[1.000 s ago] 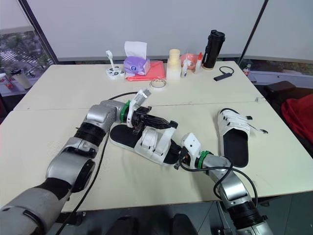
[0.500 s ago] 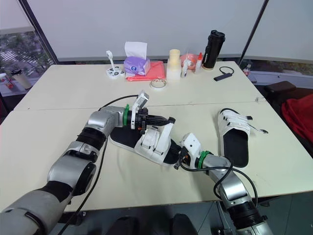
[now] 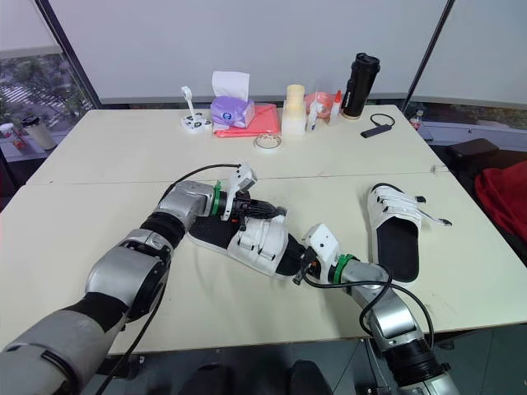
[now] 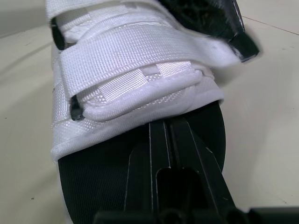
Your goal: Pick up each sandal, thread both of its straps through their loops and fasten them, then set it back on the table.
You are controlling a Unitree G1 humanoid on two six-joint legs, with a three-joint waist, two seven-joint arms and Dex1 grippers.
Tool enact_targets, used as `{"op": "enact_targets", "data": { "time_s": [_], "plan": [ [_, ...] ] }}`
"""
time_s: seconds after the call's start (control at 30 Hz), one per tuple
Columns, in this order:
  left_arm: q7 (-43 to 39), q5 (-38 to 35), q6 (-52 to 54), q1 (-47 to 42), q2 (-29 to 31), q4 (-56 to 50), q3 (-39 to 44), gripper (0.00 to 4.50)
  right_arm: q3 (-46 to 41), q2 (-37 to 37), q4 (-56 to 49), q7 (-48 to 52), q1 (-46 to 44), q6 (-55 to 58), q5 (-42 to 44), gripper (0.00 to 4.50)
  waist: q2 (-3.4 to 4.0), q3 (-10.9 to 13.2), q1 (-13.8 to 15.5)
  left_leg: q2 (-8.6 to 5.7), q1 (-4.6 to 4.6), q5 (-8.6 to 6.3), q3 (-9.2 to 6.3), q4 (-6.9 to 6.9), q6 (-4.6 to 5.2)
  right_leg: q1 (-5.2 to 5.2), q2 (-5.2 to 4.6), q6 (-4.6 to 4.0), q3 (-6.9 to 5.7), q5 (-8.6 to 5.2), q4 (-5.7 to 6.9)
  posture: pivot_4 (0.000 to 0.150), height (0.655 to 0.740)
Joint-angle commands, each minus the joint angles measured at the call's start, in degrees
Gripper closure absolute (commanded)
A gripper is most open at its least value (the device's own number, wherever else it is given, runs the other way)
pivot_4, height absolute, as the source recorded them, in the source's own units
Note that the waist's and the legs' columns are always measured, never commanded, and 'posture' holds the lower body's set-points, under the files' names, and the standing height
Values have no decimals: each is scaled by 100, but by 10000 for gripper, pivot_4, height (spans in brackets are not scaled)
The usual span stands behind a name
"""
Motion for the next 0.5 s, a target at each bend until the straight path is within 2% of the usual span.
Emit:
{"op": "enact_targets", "data": {
  "time_s": [0.03,0.1,0.13,0.33,0.4,0.5],
  "plan": [
    [-3,-130,87,-219,-63,62,284,14306,258,-44,520,-48,325,359,-326,45000,0,0,-11,0,-2,0,0,-2,0,-3,0,1,0,-1,0,1500,7400],
    [-58,-171,120,-268,-57,62,390,4002,247,-45,500,-49,342,363,-321,45000,-1,0,-13,0,-2,0,1,-4,0,-3,0,2,0,-1,0,1500,7400],
    [-72,-181,132,-284,-56,57,437,513,242,-45,491,-50,348,365,-317,45000,-1,1,-13,0,-2,0,2,-4,0,-3,0,2,0,-1,0,1500,7400],
    [11,-463,388,-499,67,-6,941,513,53,-70,329,-131,280,393,-238,45000,-3,5,-10,0,-3,0,1,-3,0,-3,0,3,-1,-1,0,1500,7400],
    [26,-851,862,-641,278,-150,1378,513,-443,124,18,-378,156,566,217,45000,-3,13,-14,0,-8,0,1,-2,0,-8,0,3,-1,-1,1,1500,7400],
    [-288,-1225,1828,-479,816,-549,1700,513,-759,-88,-743,-402,109,931,427,45000,27,57,-30,0,-20,0,1,-2,0,-29,-2,3,6,-1,17,1500,7400]
  ]
}}
